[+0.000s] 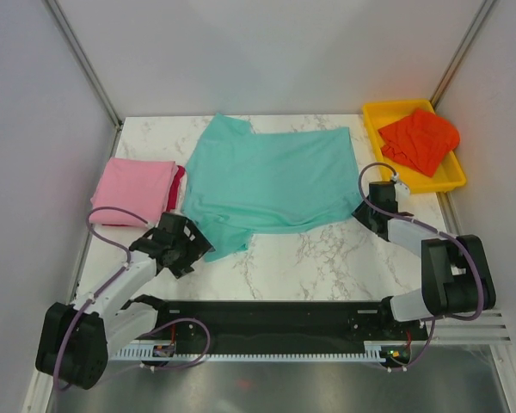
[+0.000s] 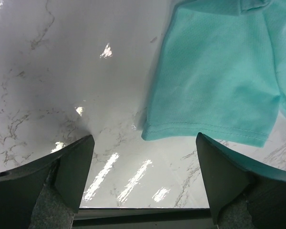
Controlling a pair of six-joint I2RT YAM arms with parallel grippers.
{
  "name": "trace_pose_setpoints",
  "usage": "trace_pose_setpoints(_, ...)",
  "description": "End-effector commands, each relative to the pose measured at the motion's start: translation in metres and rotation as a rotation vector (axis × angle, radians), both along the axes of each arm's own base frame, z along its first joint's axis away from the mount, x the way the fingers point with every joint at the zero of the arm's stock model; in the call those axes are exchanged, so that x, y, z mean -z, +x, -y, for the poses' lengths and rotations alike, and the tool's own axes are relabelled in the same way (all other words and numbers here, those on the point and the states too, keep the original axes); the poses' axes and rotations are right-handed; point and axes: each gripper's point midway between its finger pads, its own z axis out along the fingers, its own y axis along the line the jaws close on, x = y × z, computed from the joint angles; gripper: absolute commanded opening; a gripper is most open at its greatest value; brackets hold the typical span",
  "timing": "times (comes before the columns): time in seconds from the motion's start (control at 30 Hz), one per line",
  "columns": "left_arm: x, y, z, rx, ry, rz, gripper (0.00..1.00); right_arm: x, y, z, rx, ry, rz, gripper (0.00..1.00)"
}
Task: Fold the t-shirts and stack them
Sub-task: Fold the tshirt
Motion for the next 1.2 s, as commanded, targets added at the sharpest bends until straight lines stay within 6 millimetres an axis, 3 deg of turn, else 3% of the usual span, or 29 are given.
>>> trace_pose_setpoints(0.0,-0.004,0.008,0.012,-0.005,-0.032,-0.011,0.96,-0.010,0.023,-0.001,0.018,0.019,0.053,0.45)
trace_pose_setpoints(0.23,0.005,0.006,0.019,0.011,-0.007,-0.066,0.95,-0.007,0.027,-0.001,0.026,0.023,0.051,0.40)
trace_pose_setpoints(0.4,0.000,0.008,0.021,0.006,-0.016,-0.047,0.95,-0.022,0.019,0.004,0.050,0.038,0.107,0.49)
trace_pose_setpoints(0.67,-0.005,0.005,0.022,0.013,-0.027,-0.033,0.95,-0.047,0.019,0.012,0.068,0.066,0.215,0.51)
trace_pose_setpoints(1.07,-0.016,0.005,0.027,0.007,-0.039,-0.058,0.94,-0.013,0.034,0.004,0.055,0.102,0.108,0.45)
trace_pose_setpoints(1.17,-0.015,0.005,0.026,0.010,-0.031,-0.069,0.94,-0.005,0.035,0.003,0.055,0.106,0.086,0.38)
